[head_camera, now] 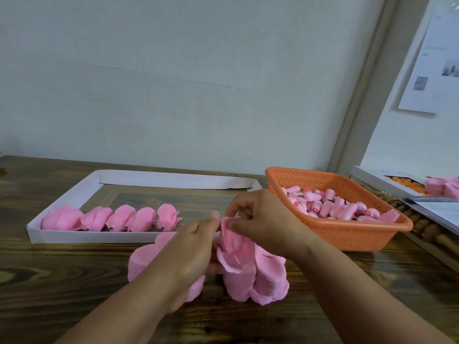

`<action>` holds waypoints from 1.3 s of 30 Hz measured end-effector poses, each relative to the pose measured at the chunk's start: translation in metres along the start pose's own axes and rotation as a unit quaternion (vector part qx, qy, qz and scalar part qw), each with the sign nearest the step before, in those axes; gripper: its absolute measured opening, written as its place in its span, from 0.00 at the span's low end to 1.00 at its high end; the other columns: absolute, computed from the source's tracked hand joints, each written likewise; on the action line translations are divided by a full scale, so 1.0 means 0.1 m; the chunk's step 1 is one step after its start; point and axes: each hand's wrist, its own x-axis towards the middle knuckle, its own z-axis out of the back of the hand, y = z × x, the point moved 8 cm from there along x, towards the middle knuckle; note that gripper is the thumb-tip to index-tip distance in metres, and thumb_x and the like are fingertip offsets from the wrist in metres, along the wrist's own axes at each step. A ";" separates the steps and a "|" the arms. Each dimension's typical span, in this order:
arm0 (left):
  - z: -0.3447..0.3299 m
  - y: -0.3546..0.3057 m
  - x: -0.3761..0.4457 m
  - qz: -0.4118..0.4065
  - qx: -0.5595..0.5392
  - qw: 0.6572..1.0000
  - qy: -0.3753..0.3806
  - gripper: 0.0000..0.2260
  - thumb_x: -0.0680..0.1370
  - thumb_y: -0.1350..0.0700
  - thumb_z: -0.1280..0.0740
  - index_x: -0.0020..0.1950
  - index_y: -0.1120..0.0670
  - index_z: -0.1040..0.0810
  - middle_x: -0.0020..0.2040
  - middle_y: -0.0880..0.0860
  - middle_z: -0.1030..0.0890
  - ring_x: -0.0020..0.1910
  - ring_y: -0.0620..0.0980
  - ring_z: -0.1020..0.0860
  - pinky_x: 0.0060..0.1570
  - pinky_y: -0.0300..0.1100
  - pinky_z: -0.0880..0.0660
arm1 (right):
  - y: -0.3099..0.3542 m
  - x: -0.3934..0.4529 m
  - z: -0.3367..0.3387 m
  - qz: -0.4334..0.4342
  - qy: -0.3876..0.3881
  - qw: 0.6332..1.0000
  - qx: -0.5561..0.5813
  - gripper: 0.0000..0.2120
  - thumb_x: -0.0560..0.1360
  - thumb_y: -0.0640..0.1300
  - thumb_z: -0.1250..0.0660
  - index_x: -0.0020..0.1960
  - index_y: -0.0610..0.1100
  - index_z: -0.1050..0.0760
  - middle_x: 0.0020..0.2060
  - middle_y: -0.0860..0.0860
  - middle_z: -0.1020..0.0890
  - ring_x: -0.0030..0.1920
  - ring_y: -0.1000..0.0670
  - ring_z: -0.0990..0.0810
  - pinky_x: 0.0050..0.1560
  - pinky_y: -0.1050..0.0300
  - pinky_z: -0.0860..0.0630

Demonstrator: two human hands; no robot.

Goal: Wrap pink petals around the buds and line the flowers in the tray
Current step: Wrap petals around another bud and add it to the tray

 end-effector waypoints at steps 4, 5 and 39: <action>0.03 0.05 0.06 0.035 -0.092 0.995 0.030 0.14 0.82 0.58 0.42 0.49 0.62 0.18 0.42 0.62 0.16 0.38 0.54 0.17 0.37 0.43 0.19 | -0.02 -0.03 0.04 -0.005 0.014 0.997 0.076 0.12 0.73 0.35 0.31 0.34 0.48 0.25 0.16 0.57 0.32 0.19 0.58 0.35 0.24 0.68 0.38; 0.01 0.06 0.05 0.035 -0.101 0.993 0.044 0.12 0.81 0.60 0.39 0.47 0.63 0.18 0.41 0.61 0.16 0.37 0.52 0.17 0.35 0.41 0.19 | -0.01 -0.04 0.04 -0.004 0.020 0.997 0.081 0.11 0.73 0.35 0.31 0.35 0.47 0.25 0.16 0.56 0.31 0.19 0.58 0.35 0.24 0.67 0.36; -0.04 0.05 -0.04 -0.059 -0.138 0.985 0.087 0.10 0.64 0.59 0.31 0.42 0.62 0.17 0.38 0.58 0.16 0.34 0.47 0.18 0.33 0.34 0.24 | -0.23 -0.08 0.12 -0.084 -0.014 0.982 0.168 0.09 0.70 0.31 0.32 0.32 0.39 0.25 0.22 0.44 0.25 0.20 0.50 0.31 0.20 0.62 0.33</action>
